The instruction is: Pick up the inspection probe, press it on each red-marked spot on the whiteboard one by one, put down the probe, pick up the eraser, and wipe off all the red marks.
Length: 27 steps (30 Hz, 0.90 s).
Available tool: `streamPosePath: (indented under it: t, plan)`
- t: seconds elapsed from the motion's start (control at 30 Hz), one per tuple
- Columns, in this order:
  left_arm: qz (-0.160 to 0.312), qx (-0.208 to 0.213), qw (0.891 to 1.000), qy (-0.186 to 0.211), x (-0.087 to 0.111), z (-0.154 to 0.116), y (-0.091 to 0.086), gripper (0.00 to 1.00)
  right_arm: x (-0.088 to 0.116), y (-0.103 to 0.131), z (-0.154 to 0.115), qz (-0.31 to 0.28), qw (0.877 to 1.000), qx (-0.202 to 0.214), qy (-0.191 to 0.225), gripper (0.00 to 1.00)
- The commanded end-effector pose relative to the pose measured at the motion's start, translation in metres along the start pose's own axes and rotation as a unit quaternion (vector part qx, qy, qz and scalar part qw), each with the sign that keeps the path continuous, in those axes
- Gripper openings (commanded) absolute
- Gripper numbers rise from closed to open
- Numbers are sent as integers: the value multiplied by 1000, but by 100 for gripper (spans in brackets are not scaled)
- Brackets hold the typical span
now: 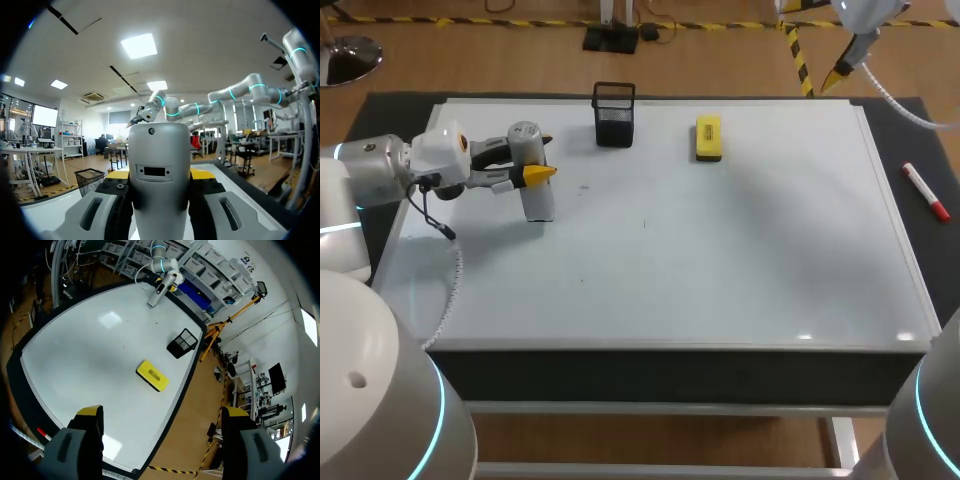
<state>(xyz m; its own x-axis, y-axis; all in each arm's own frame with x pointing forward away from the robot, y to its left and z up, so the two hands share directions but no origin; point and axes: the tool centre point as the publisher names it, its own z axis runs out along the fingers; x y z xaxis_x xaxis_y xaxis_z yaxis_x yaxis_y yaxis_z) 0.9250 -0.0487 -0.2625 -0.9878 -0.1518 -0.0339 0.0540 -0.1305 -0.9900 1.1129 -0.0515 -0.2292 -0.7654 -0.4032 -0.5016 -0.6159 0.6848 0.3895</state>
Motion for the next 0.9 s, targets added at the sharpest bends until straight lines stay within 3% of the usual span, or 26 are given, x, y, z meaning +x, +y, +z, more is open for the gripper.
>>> streamPosePath:
  t: [0.03,0.33,0.43,0.63,0.9]
  plan:
    - [1,2,1000,0,0,0,0,0,5,2,-3,-2,1000,3,-4,100]
    - [3,3,1000,0,2,1,-1,0,5,2,-3,-2,1000,3,-4,100]
    - [5,1,1000,2,-7,0,-4,0,5,2,-3,-2,1000,3,-4,100]
    - [13,-1,1000,26,-43,7,-19,0,5,2,-3,-2,1000,3,-4,100]
    - [20,-13,997,73,-110,36,-41,0,5,2,-3,-2,1000,3,-4,100]
